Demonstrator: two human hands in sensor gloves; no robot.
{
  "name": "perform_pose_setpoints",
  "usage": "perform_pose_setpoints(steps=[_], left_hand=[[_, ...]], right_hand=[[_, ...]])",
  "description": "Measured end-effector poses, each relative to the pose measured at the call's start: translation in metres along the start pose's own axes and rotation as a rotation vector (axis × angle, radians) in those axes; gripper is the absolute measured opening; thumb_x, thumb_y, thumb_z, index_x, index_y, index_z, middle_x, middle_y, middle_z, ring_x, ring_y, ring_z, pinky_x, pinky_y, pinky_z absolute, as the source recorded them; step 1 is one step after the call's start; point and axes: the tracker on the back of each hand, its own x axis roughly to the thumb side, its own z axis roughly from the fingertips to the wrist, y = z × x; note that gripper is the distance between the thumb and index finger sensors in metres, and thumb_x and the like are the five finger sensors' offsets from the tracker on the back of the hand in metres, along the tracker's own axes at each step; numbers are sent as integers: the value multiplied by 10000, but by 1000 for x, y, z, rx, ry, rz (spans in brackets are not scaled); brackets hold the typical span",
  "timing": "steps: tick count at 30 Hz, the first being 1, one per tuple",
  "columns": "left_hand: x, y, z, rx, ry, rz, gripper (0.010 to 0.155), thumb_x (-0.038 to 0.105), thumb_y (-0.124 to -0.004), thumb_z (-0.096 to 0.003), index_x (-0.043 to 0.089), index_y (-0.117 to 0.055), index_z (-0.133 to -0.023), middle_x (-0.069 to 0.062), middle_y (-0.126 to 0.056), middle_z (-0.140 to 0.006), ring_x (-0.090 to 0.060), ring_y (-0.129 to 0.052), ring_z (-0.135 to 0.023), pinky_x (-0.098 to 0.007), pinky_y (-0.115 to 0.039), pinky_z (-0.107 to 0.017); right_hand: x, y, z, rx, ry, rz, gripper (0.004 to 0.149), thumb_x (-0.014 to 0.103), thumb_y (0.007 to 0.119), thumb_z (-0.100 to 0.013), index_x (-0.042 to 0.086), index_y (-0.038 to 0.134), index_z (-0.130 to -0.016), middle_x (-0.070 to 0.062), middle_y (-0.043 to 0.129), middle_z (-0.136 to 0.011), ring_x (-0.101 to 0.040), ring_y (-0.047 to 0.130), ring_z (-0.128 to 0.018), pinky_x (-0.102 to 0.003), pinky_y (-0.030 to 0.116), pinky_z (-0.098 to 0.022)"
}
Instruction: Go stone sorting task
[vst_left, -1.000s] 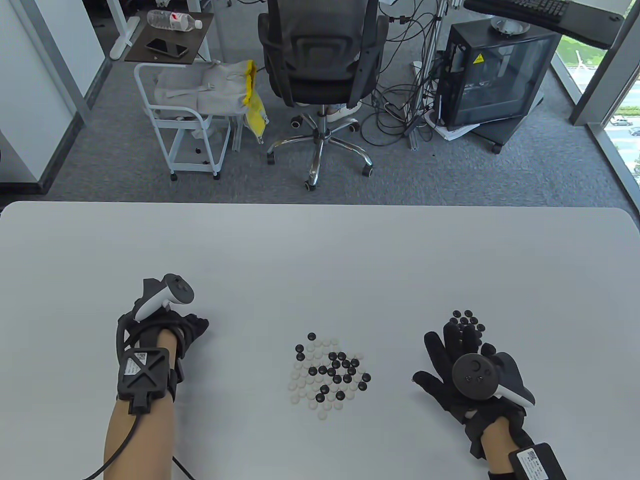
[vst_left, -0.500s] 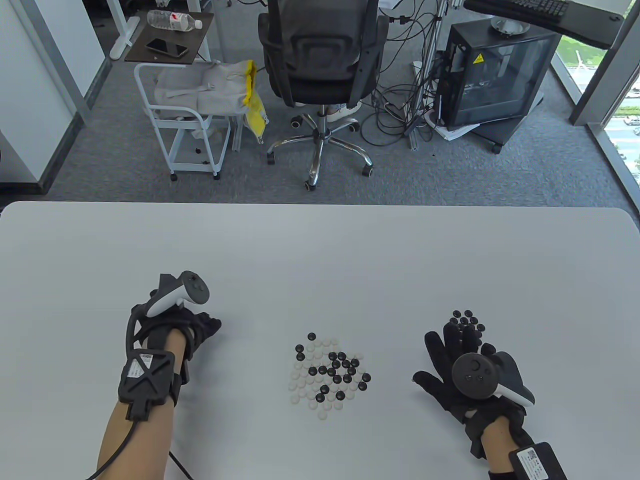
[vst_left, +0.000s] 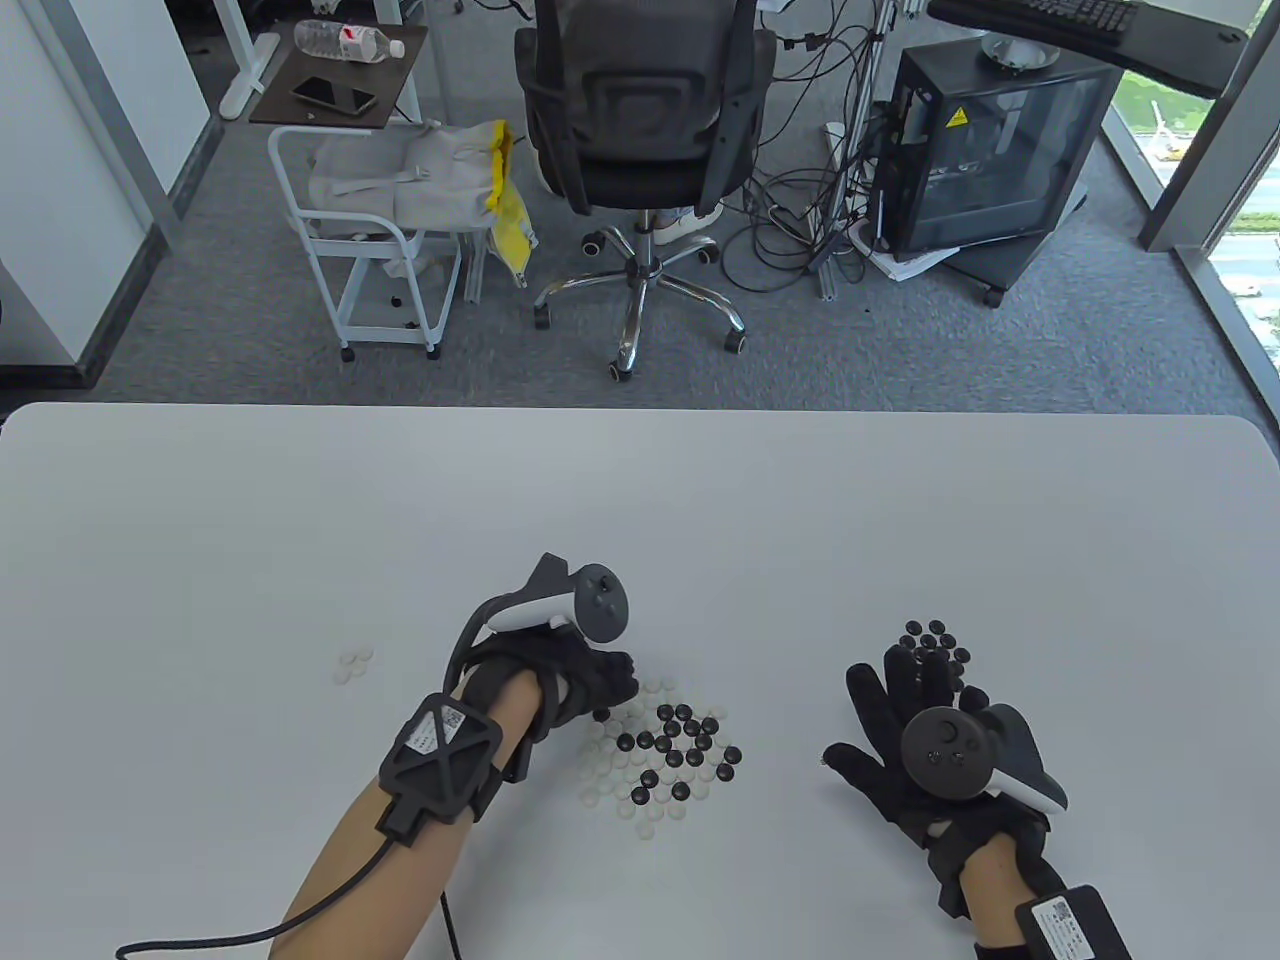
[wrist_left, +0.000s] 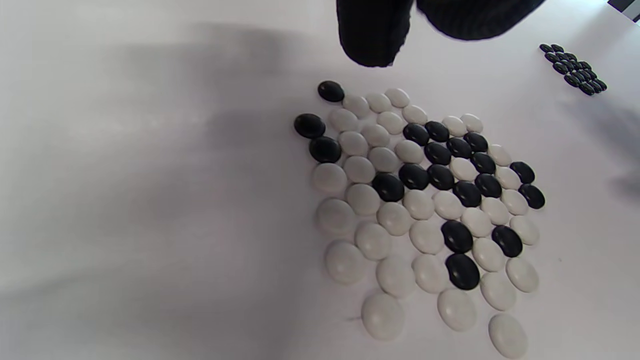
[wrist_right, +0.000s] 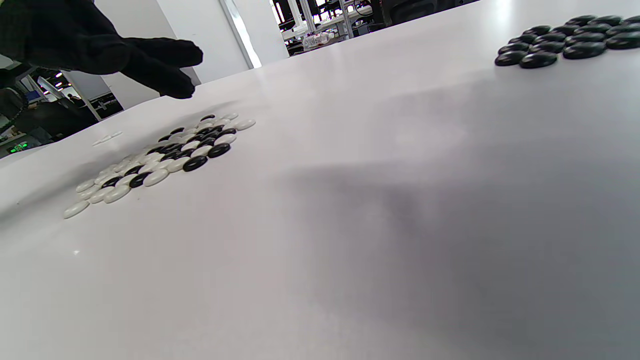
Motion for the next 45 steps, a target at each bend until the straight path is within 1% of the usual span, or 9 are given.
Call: perform_pose_setpoints(steps=[3, 8, 12, 15, 19, 22, 32, 38, 45], left_hand=[[17, -6, -16, -24, -18, -24, 685, 566, -508, -505, 349, -489, -1154, -209, 93, -1149, -538, 157, -946, -824, -25, -560], [25, -14, -36, -65, -23, -27, 691, 568, -499, -501, 372, -417, -1159, -207, 132, -1129, -534, 179, -933, -827, -23, -562], [15, -10, -45, -46, 21, 24, 681, 567, -490, -498, 399, -393, -1151, -197, 144, -1124, -528, 191, -929, -825, -13, -563], [-4, 0, -46, -35, 105, 92, 684, 569, -487, -496, 393, -410, -1153, -189, 152, -1121, -524, 202, -926, -823, -4, -562], [-42, 9, -35, -23, 218, 172, 688, 575, -487, -494, 376, -455, -1151, -183, 159, -1118, -524, 204, -927, -823, -4, -564], [-74, 9, -19, -25, 289, 246, 689, 576, -491, -494, 361, -507, -1148, -174, 156, -1121, -526, 200, -930, -824, -3, -563], [-160, -11, 40, -26, 495, 362, 683, 571, -507, -495, 349, -560, -1139, -174, 121, -1132, -529, 176, -938, -824, -16, -563], [-187, -23, 63, -23, 561, 385, 679, 569, -515, -498, 345, -572, -1137, -172, 120, -1132, -532, 171, -941, -823, -18, -563], [-200, -29, 76, -17, 606, 402, 685, 568, -516, -499, 335, -578, -1140, -170, 123, -1132, -531, 172, -941, -823, -18, -564]], right_hand=[[0, 0, 0, -4, -1, -3, 840, 520, 511, -647, -38, 191, -1188, -467, 7, -1101, -691, -61, -900, -892, 68, -529], [0, 0, 1, -3, -4, -2, 839, 520, 511, -647, -37, 193, -1187, -468, 9, -1101, -691, -60, -900, -894, 69, -529], [0, 1, 1, 1, -4, 0, 841, 521, 510, -647, -39, 191, -1188, -468, 9, -1101, -690, -61, -900, -894, 70, -528], [0, 0, 1, -1, -4, -1, 841, 521, 511, -646, -38, 192, -1188, -470, 10, -1100, -691, -60, -900, -894, 71, -529], [0, 0, 1, -8, -7, -4, 839, 521, 510, -647, -38, 195, -1188, -468, 9, -1101, -691, -60, -900, -895, 70, -529], [-1, 0, 1, -5, -7, -1, 838, 520, 510, -647, -37, 195, -1188, -468, 9, -1101, -692, -60, -900, -895, 69, -529], [-1, 0, 1, -3, -4, 1, 840, 521, 511, -647, -39, 195, -1189, -469, 9, -1101, -692, -60, -900, -895, 70, -528], [-1, 3, -2, 14, -2, 7, 836, 519, 509, -649, -38, 196, -1189, -468, 8, -1100, -692, -60, -899, -895, 70, -528], [1, 4, -2, 18, -1, 8, 835, 519, 509, -649, -36, 195, -1189, -468, 9, -1101, -691, -60, -900, -895, 70, -528]])
